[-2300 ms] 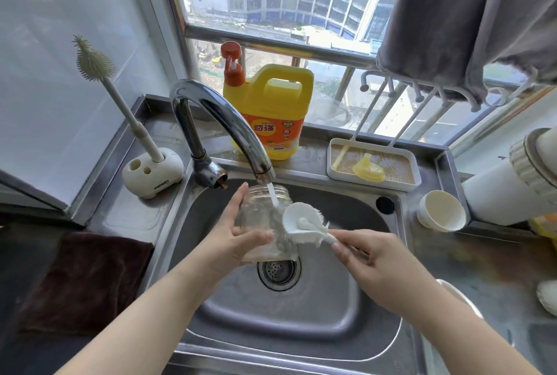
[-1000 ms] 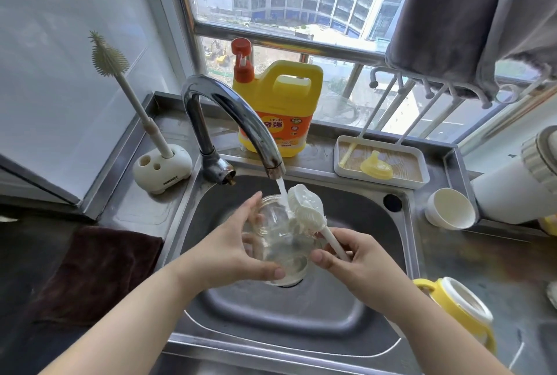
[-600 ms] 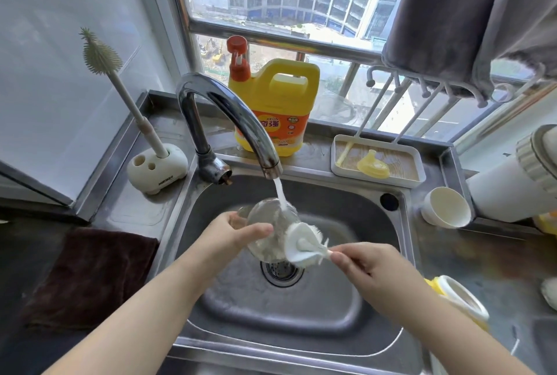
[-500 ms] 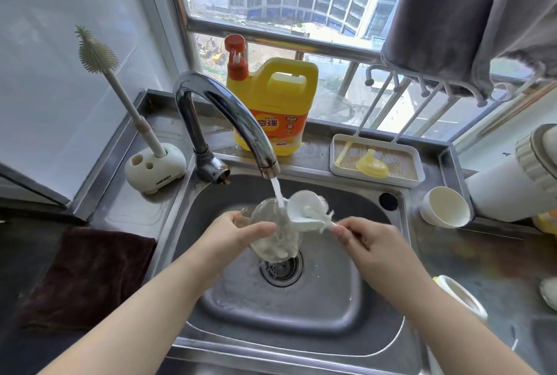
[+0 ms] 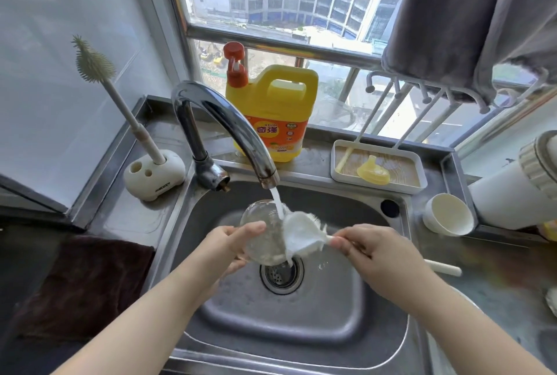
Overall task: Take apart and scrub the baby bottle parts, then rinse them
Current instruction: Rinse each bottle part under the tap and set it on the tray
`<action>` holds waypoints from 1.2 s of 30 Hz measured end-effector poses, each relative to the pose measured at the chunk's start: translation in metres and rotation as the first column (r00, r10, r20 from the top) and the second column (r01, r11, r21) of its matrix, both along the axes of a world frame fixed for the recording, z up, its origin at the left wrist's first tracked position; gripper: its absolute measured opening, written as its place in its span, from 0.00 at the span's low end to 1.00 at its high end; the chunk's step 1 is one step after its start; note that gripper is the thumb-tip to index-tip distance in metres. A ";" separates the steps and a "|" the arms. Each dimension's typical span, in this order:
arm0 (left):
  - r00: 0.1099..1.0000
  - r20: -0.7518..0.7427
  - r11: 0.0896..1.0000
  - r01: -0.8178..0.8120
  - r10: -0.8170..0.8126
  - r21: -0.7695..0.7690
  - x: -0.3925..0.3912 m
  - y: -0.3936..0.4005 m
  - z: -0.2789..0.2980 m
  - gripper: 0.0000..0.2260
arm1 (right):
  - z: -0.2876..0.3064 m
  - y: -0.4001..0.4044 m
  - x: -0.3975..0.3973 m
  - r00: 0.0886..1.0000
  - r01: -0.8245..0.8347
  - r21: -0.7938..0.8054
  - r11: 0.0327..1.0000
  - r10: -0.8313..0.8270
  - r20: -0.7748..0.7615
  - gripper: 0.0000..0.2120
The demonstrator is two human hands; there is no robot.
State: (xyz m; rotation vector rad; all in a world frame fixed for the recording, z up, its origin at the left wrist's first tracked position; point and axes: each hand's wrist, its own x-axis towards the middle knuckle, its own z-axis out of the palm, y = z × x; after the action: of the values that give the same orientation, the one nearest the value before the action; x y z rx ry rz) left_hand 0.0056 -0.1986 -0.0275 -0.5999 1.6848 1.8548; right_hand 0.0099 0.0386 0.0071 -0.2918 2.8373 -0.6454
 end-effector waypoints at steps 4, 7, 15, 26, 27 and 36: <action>0.998 0.051 0.997 -0.048 0.044 0.065 0.000 0.010 -0.001 0.24 | -0.004 -0.016 0.004 0.999 0.000 -0.143 0.990 -0.008 -0.051 0.17; 0.997 0.041 0.997 -0.065 0.063 0.048 -0.001 0.005 -0.006 0.22 | -0.006 -0.010 0.012 0.999 -0.046 -0.097 0.994 0.044 -0.018 0.17; 0.993 0.100 0.989 -0.081 0.069 0.126 -0.001 0.009 -0.002 0.12 | -0.007 -0.006 0.009 1.000 -0.008 -0.152 0.988 0.010 0.011 0.19; 0.999 0.046 0.985 -0.004 -0.004 0.173 0.007 0.006 -0.008 0.47 | -0.009 -0.001 0.011 0.991 0.136 -0.314 0.940 -0.125 0.057 0.12; 0.999 0.029 0.980 0.018 -0.025 0.198 0.008 0.008 -0.008 0.47 | -0.009 -0.003 0.012 0.985 0.170 -0.375 0.911 -0.147 0.089 0.12; 0.999 -0.008 0.991 0.034 -0.033 0.127 0.002 0.005 0.002 0.23 | -0.006 -0.019 0.010 0.983 0.144 -0.455 0.879 -0.073 0.170 0.08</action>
State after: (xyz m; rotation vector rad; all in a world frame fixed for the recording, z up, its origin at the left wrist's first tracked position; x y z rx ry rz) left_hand 0.0077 -0.1935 -0.0255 -0.5112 1.5570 1.9249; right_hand 0.0194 0.0193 0.0011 -0.1489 2.5339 -1.3189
